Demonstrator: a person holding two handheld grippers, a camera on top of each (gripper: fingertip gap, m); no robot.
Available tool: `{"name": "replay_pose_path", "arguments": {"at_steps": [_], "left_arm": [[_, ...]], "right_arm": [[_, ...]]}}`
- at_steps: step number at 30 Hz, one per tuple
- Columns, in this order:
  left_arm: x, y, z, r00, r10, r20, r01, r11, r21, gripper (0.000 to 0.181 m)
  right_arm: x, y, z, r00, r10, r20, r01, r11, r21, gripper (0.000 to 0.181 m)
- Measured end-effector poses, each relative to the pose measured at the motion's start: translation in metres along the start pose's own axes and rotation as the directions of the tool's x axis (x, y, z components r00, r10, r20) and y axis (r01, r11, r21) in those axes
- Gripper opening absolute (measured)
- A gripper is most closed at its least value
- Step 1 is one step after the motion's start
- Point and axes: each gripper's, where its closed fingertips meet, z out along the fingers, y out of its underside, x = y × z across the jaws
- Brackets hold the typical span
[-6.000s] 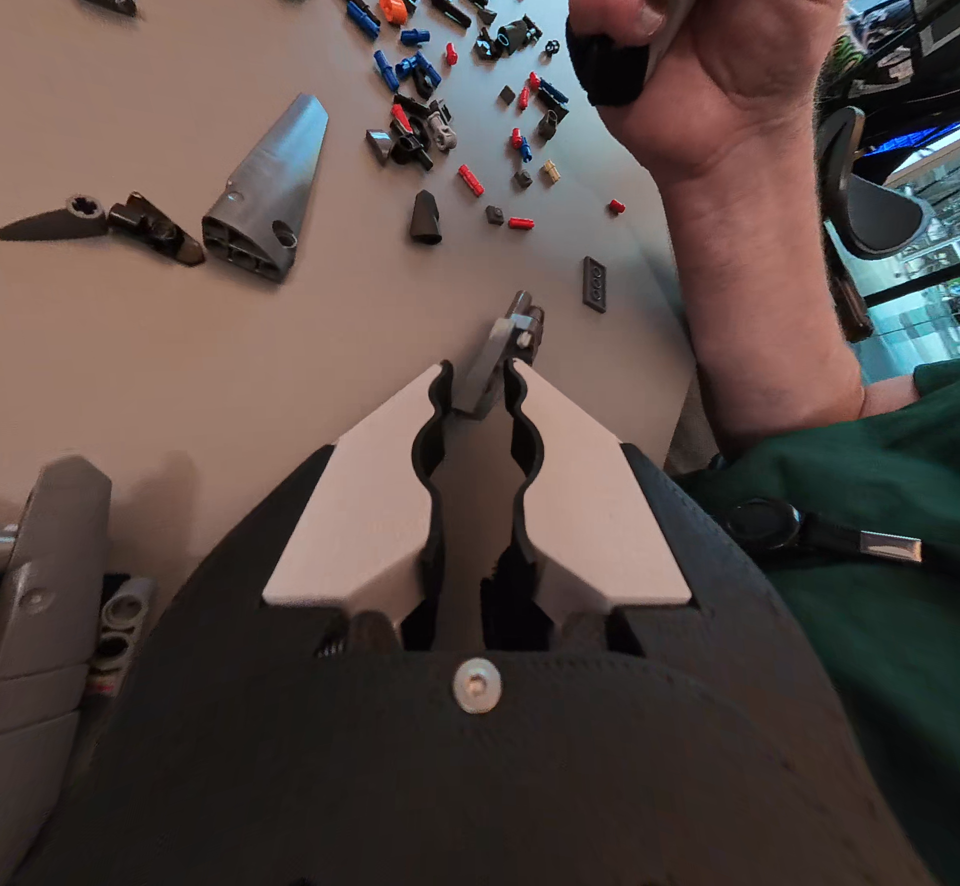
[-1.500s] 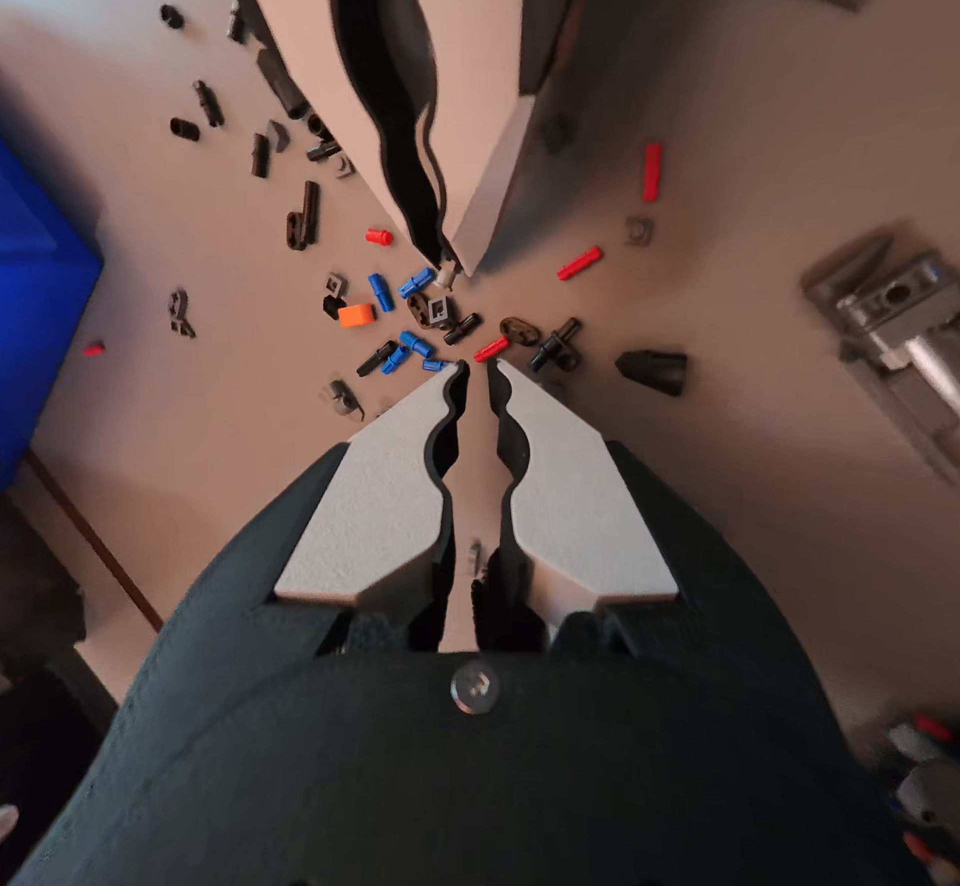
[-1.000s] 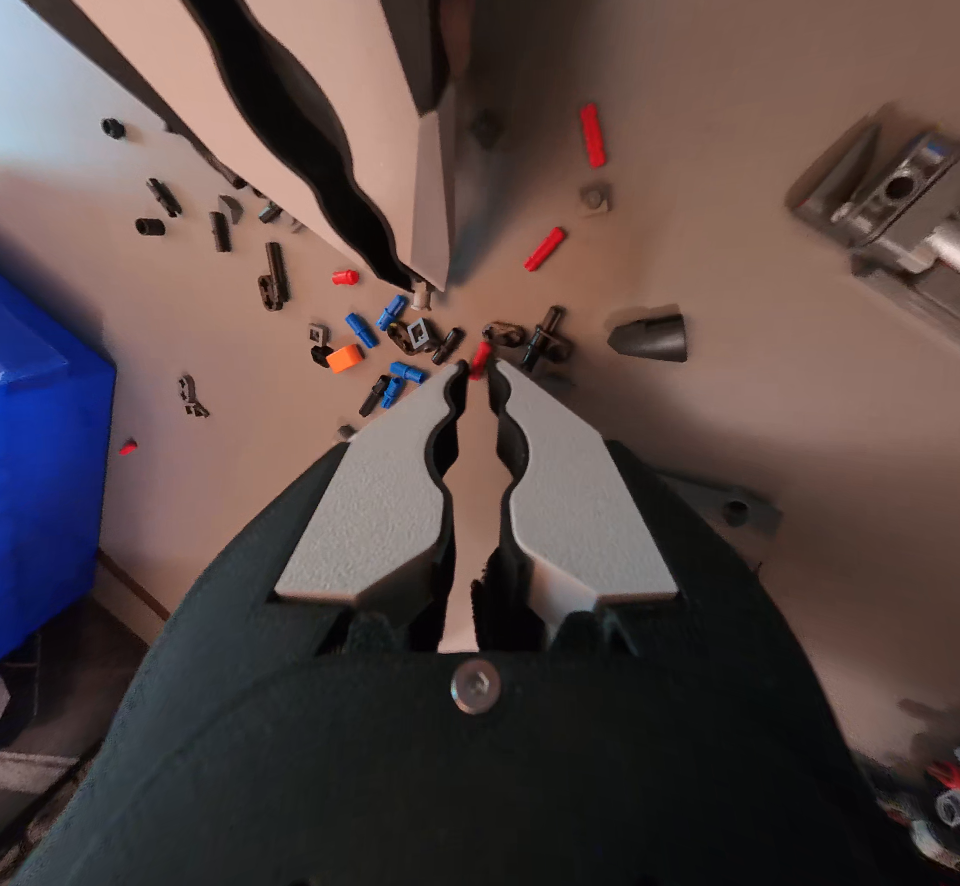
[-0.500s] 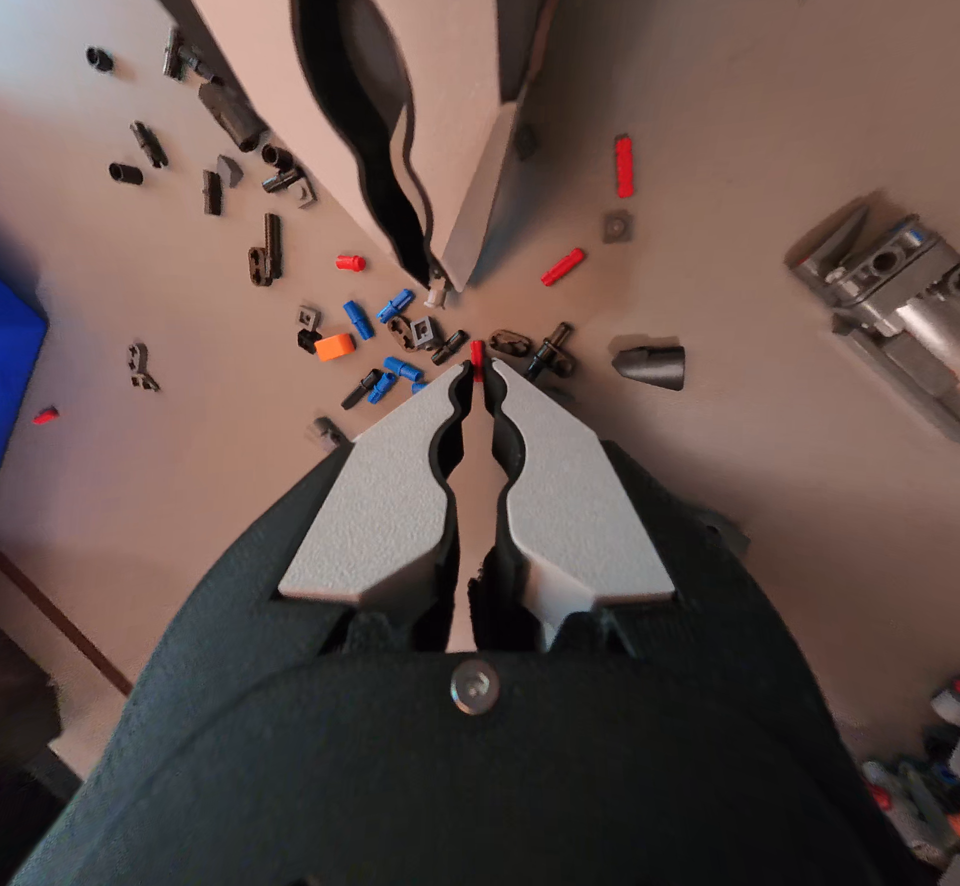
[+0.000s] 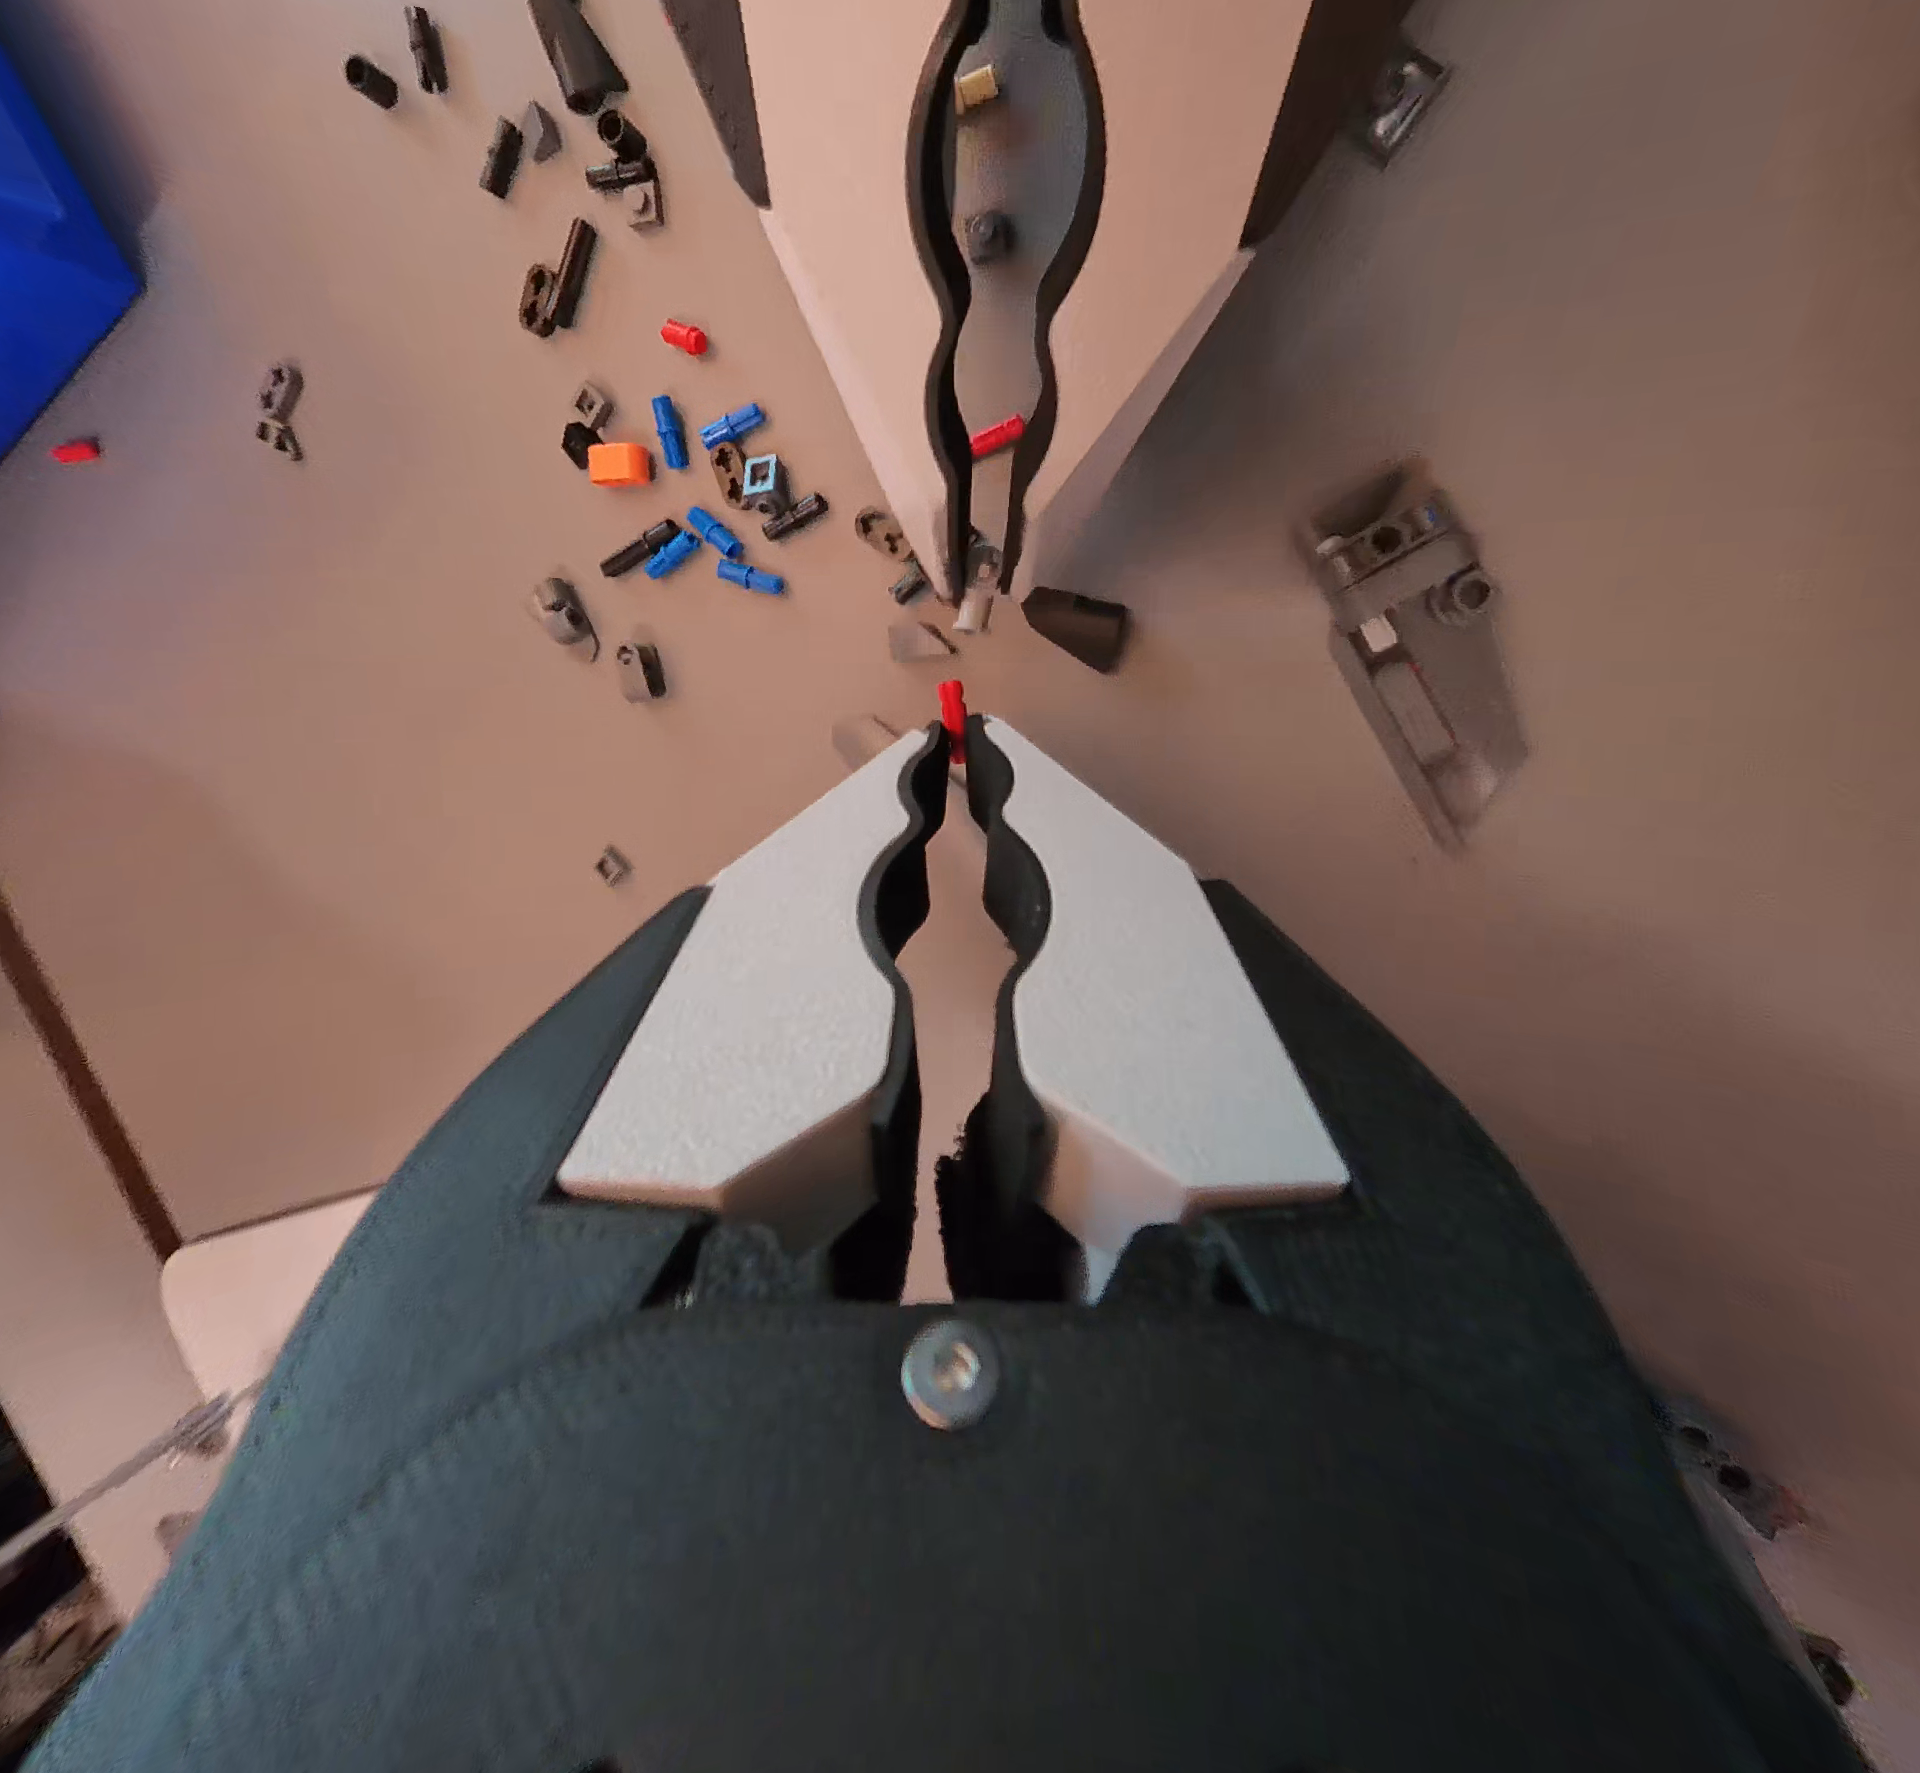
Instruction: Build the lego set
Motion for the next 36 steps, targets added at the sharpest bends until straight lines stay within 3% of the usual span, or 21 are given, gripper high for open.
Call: {"name": "replay_pose_path", "arguments": {"at_steps": [3, 9, 24, 36], "left_arm": [[0.002, 0.002, -0.005, 0.997, 0.03, 0.072, -0.028, 0.999, -0.023, 0.001], [0.008, 0.005, -0.005, 0.99, 0.076, 0.121, -0.07, 0.996, -0.051, 0.001], [0.008, 0.002, -0.003, 0.984, 0.124, 0.129, -0.114, 0.99, -0.077, 0.001], [0.01, 0.002, -0.002, 0.938, 0.298, 0.177, -0.271, 0.949, -0.16, 0.0]], "right_arm": [[-0.006, -0.009, 0.0, 0.996, -0.084, -0.018, 0.085, 0.996, 0.014, 0.005], [-0.007, -0.012, 0.007, 0.994, -0.1, -0.035, 0.101, 0.995, 0.003, 0.005], [-0.009, -0.009, 0.008, 0.995, -0.097, -0.01, 0.097, 0.995, 0.017, 0.005], [-0.012, -0.007, 0.008, 0.997, -0.067, 0.03, 0.067, 0.998, 0.016, 0.005]]}}
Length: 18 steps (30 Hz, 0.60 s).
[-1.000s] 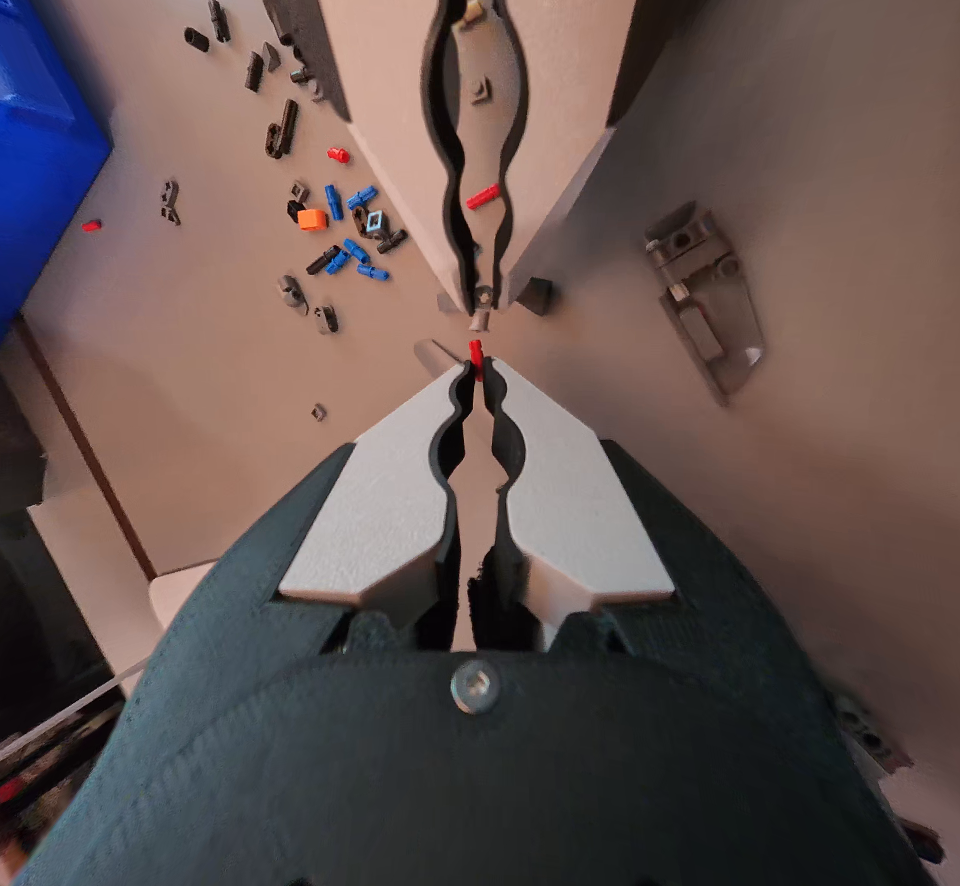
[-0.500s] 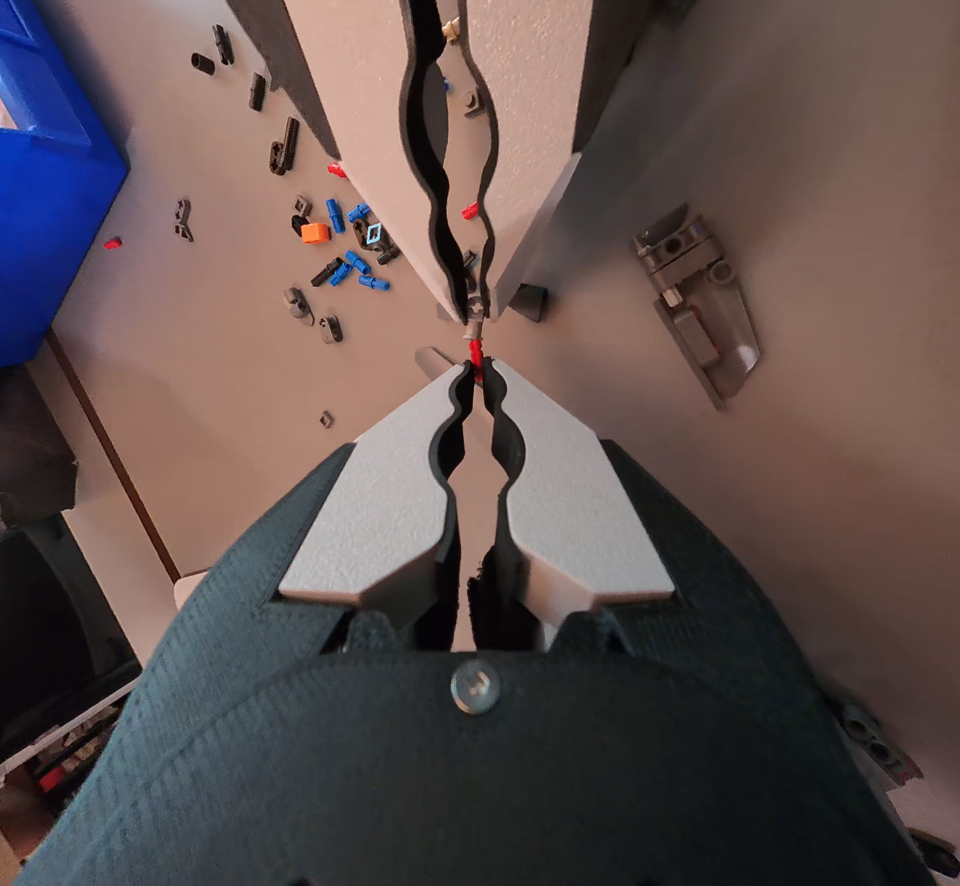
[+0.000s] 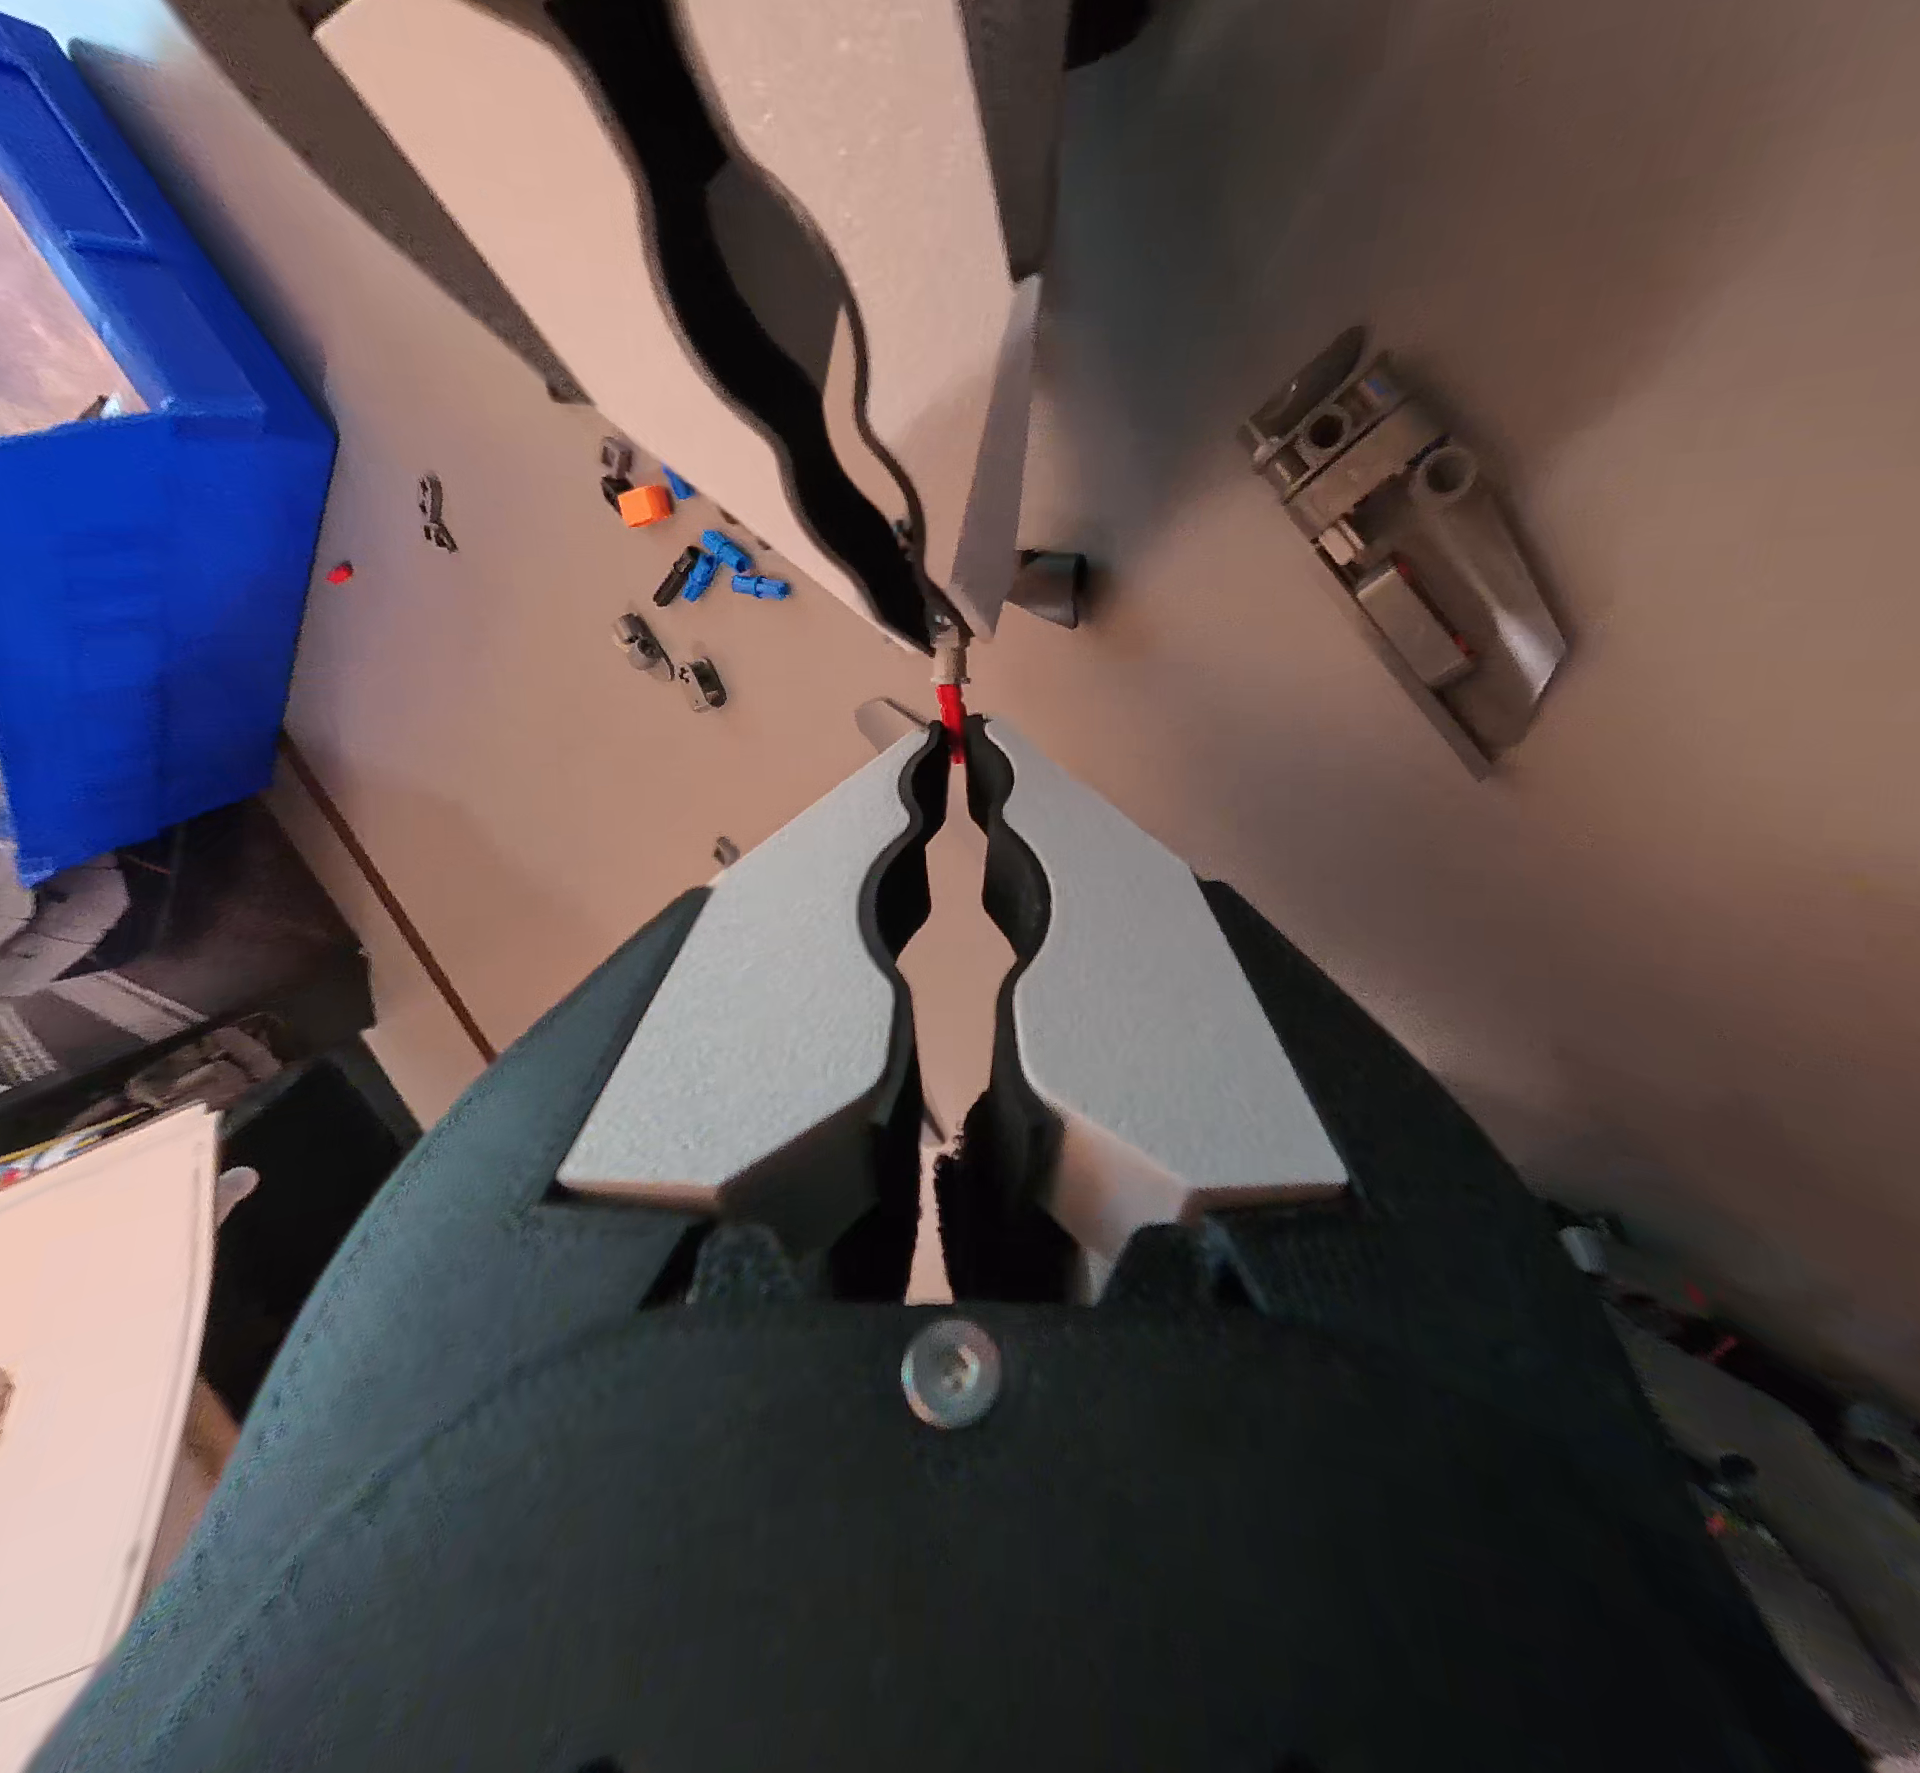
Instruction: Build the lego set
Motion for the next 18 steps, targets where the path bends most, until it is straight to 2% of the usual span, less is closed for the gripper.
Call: {"name": "replay_pose_path", "arguments": {"at_steps": [11, 18], "left_arm": [[-0.0047, 0.0008, -0.0013, 0.986, 0.157, 0.048, -0.152, 0.983, -0.1, 0.001], [-0.0049, 0.0028, -0.0023, 0.999, 0.024, -0.045, -0.027, 0.997, -0.078, 0.0]], "right_arm": [[0.0009, -0.0041, -0.0026, 0.989, 0.123, 0.085, -0.126, 0.992, 0.031, 0.004], [0.0049, -0.0052, -0.0013, 1.0, -0.002, -0.022, 0.002, 1.0, 0.002, 0.004]]}}
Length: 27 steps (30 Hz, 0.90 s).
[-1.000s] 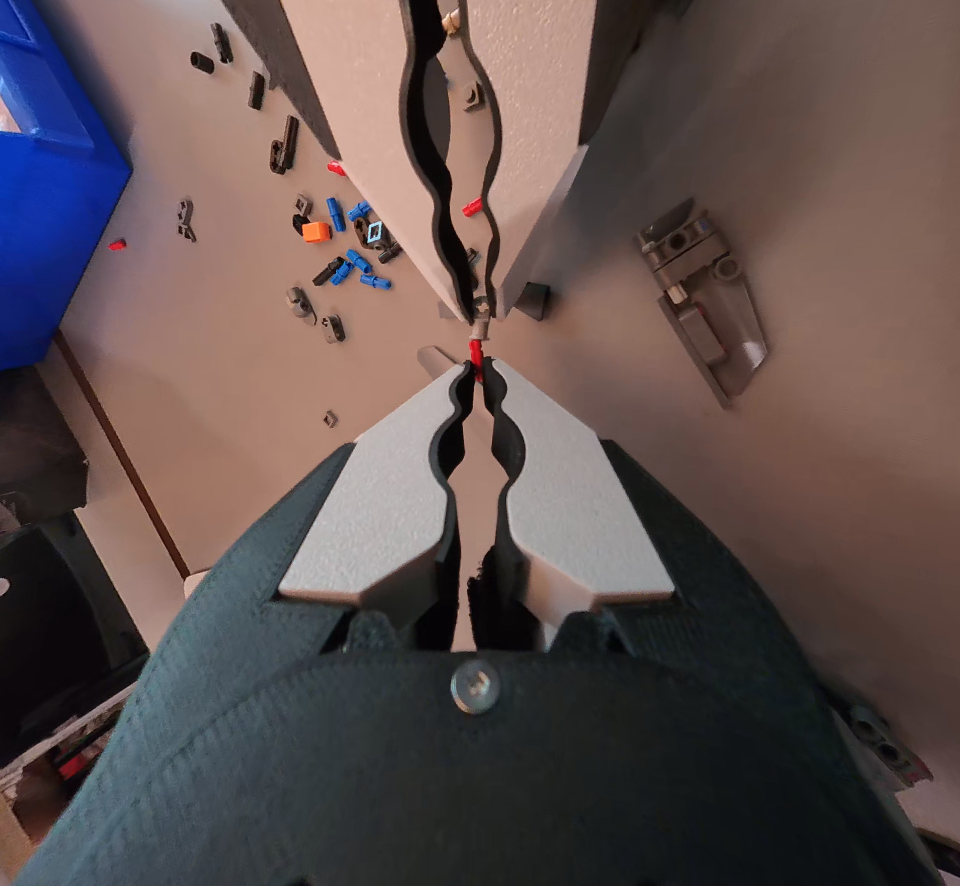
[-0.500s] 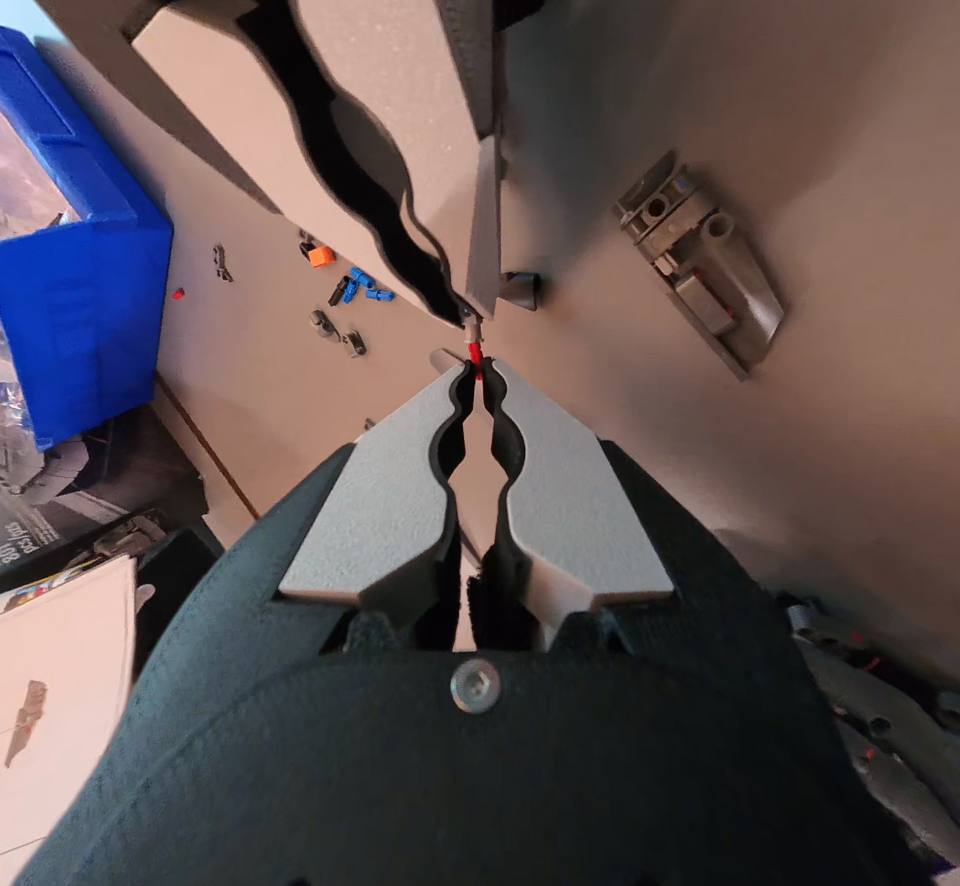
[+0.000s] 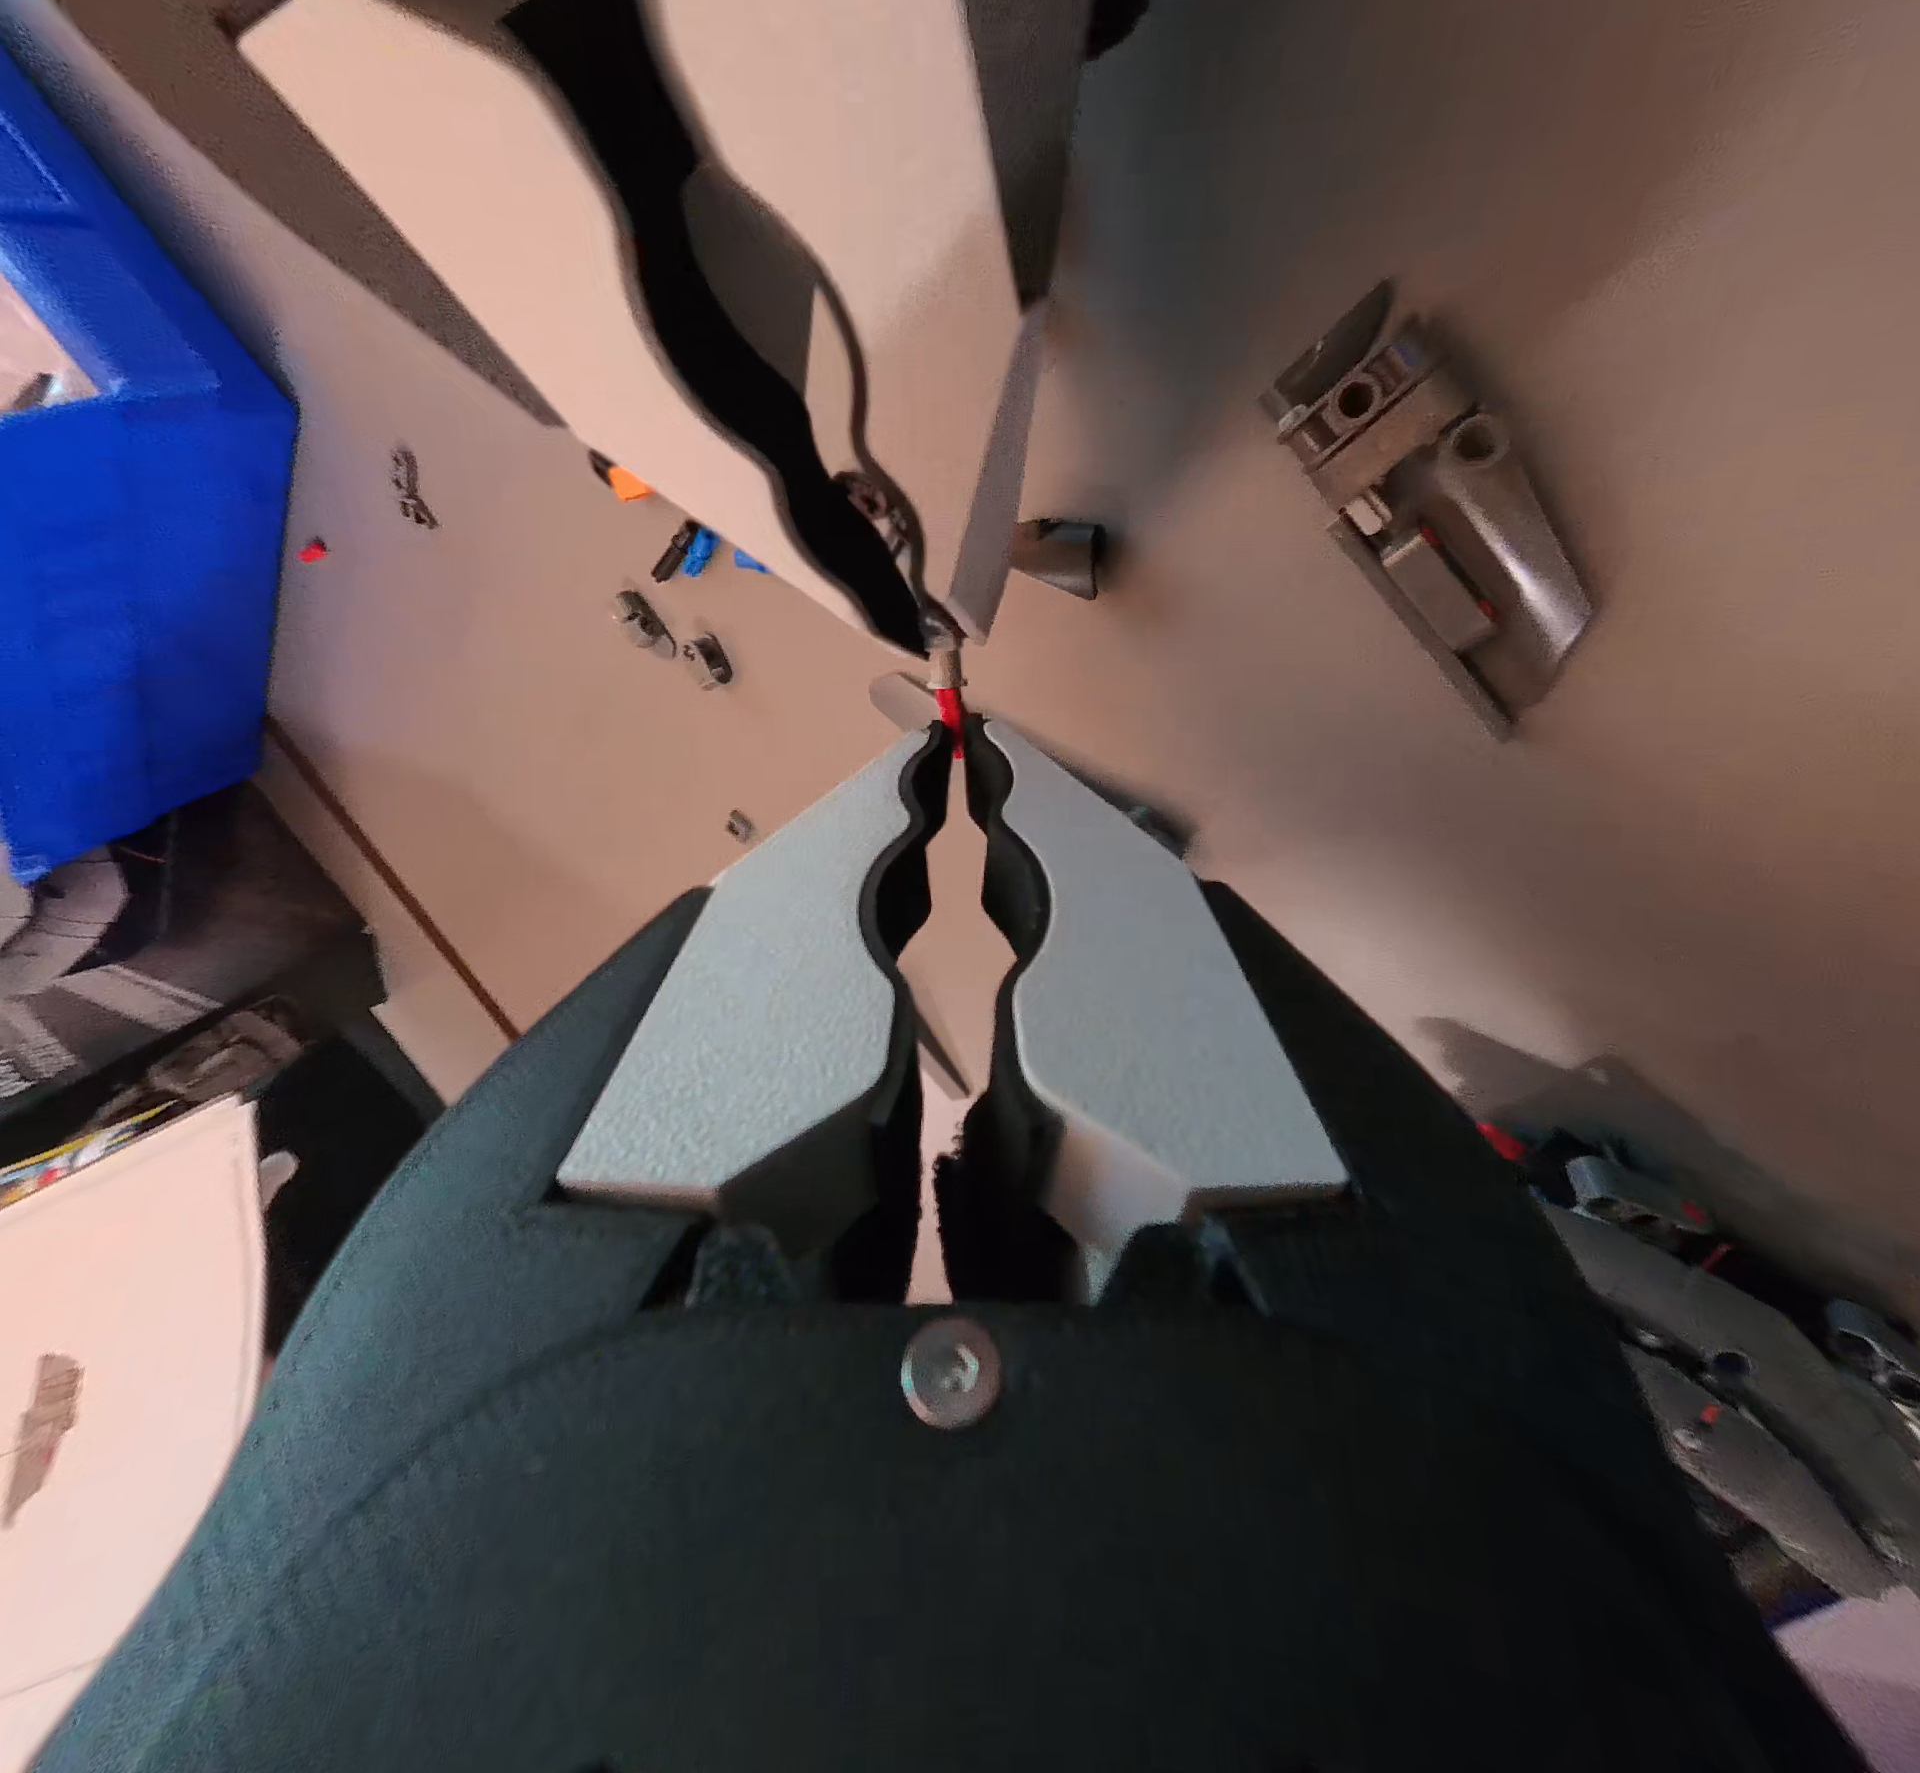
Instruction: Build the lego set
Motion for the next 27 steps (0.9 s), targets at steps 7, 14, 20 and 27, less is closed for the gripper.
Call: {"name": "replay_pose_path", "arguments": {"at_steps": [7, 14, 20, 27], "left_arm": [[0.006, 0.001, 0.001, 0.974, -0.125, -0.189, 0.139, 0.989, 0.057, 0.001], [0.011, 0.002, 0.001, 0.917, -0.192, -0.35, 0.227, 0.972, 0.061, 0.001], [0.009, 0.001, -0.002, 0.851, -0.257, -0.458, 0.32, 0.945, 0.065, 0.0], [0.009, -0.002, -0.002, 0.838, -0.222, -0.498, 0.296, 0.952, 0.074, 0.0]], "right_arm": [[-0.001, 0.0, 0.003, 0.981, -0.172, -0.091, 0.167, 0.984, -0.056, 0.004], [-0.003, 0.001, 0.007, 0.96, -0.256, -0.116, 0.246, 0.964, -0.098, 0.004], [-0.001, -0.001, 0.005, 0.958, -0.259, -0.125, 0.25, 0.965, -0.083, 0.004], [-0.003, -0.001, 0.006, 0.961, -0.255, -0.104, 0.248, 0.966, -0.072, 0.004]]}}
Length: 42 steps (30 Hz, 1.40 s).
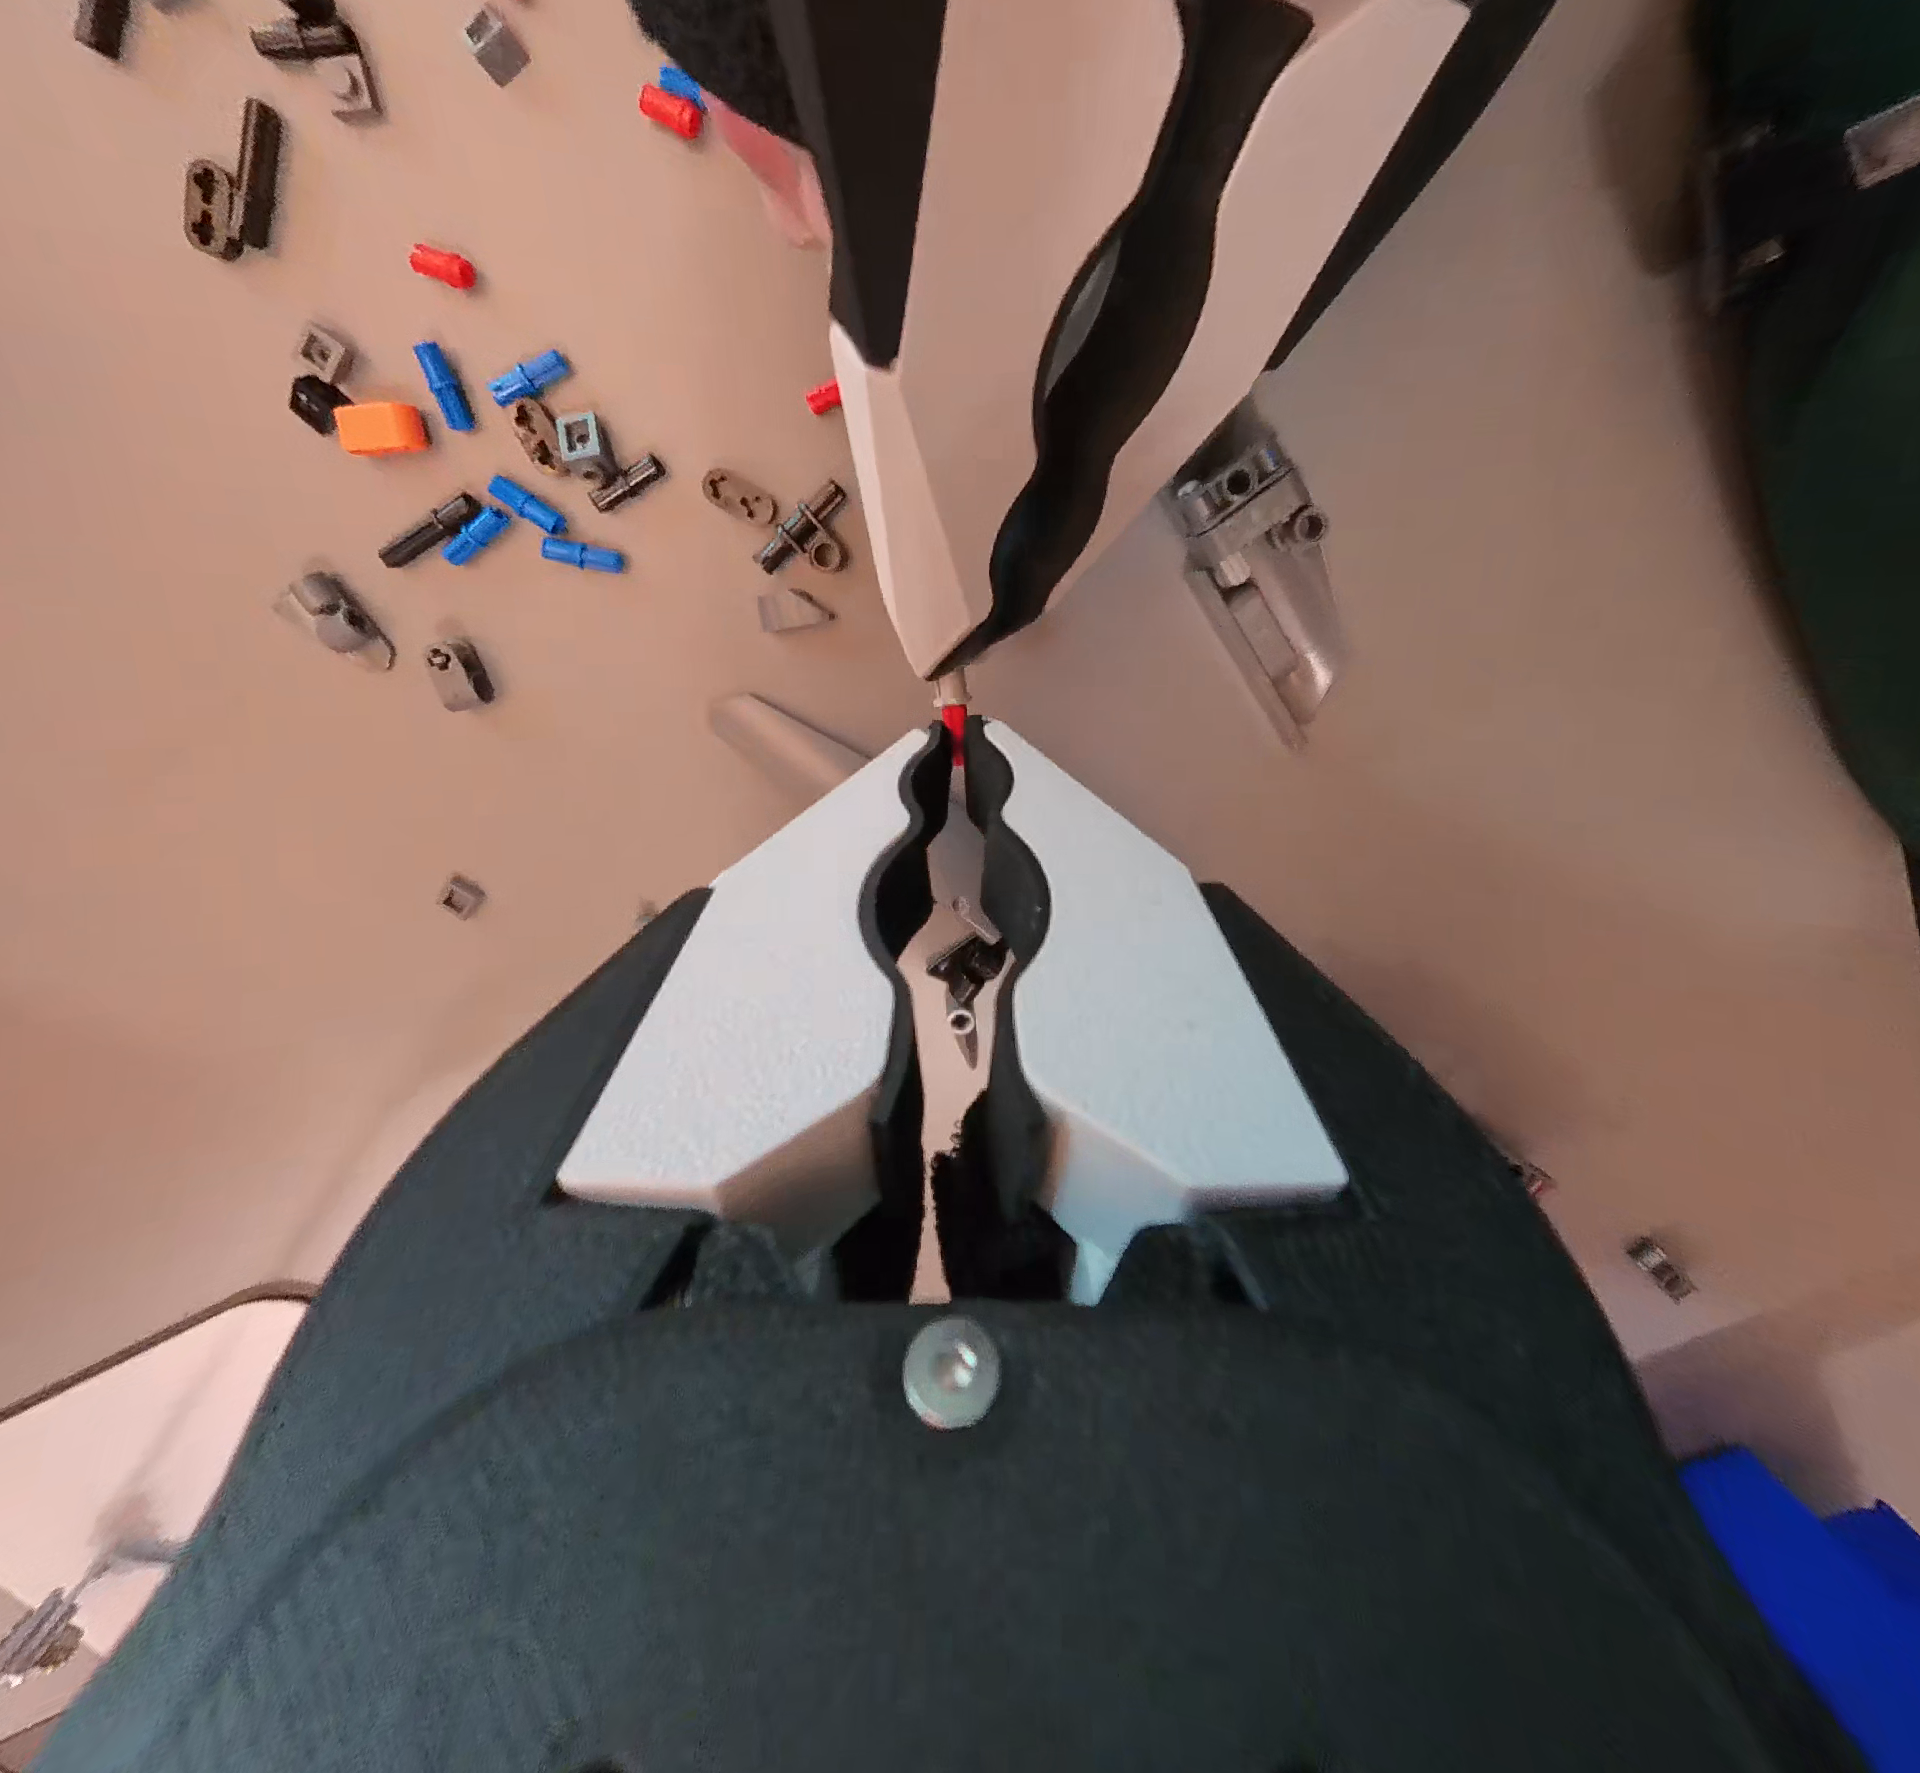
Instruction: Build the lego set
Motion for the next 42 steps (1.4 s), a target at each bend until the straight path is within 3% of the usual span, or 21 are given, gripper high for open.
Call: {"name": "replay_pose_path", "arguments": {"at_steps": [4, 11, 15, 18, 21, 24, 29, 31, 33, 42], "left_arm": [[0.002, 0.002, 0.001, 0.999, 0.034, -0.002, -0.034, 0.999, -0.04, 0.0], [-0.003, -0.002, 0.0, 1.0, -0.009, 0.001, 0.009, 1.0, 0.01, 0.0], [-0.013, -0.009, -0.02, 0.99, -0.101, 0.103, 0.089, 0.99, 0.11, 0.003], [-0.021, -0.016, -0.042, 0.952, -0.23, 0.202, 0.178, 0.953, 0.243, 0.02], [-0.027, -0.021, -0.06, 0.872, -0.296, 0.391, 0.162, 0.926, 0.341, 0.034], [-0.031, -0.027, -0.078, 0.735, -0.331, 0.593, 0.096, 0.915, 0.391, 0.035], [-0.03, -0.033, -0.11, 0.483, -0.34, 0.807, -0.008, 0.92, 0.392, 0.03], [-0.027, -0.037, -0.114, 0.436, -0.33, 0.837, -0.033, 0.924, 0.381, 0.028], [-0.025, -0.038, -0.114, 0.399, -0.32, 0.86, -0.04, 0.93, 0.365, 0.032], [-0.012, -0.03, -0.133, 0.316, -0.347, 0.883, -0.073, 0.919, 0.388, 0.027]], "right_arm": [[-0.002, -0.002, 0.001, 1.0, 0.0, 0.012, 0.0, 1.0, 0.006, 0.004], [0.003, -0.003, -0.002, 0.999, 0.043, 0.013, -0.044, 0.998, 0.047, 0.004], [0.019, -0.006, -0.01, 0.988, 0.154, -0.005, -0.153, 0.981, 0.123, 0.004], [0.033, -0.012, -0.019, 0.958, 0.285, 0.008, -0.281, 0.938, 0.203, 0.004], [0.051, -0.02, -0.032, 0.879, 0.469, 0.084, -0.471, 0.828, 0.305, 0.005], [0.063, -0.041, -0.047, 0.752, 0.603, 0.267, -0.655, 0.635, 0.41, 0.005], [0.077, -0.068, -0.062, 0.488, 0.653, 0.579, -0.86, 0.247, 0.446, 0.004], [0.079, -0.075, -0.065, 0.411, 0.625, 0.663, -0.895, 0.138, 0.425, 0.004], [0.077, -0.081, -0.064, 0.364, 0.602, 0.711, -0.915, 0.089, 0.393, 0.003], [0.069, -0.106, -0.064, 0.324, 0.543, 0.774, -0.935, 0.06, 0.35, 0.004]]}}
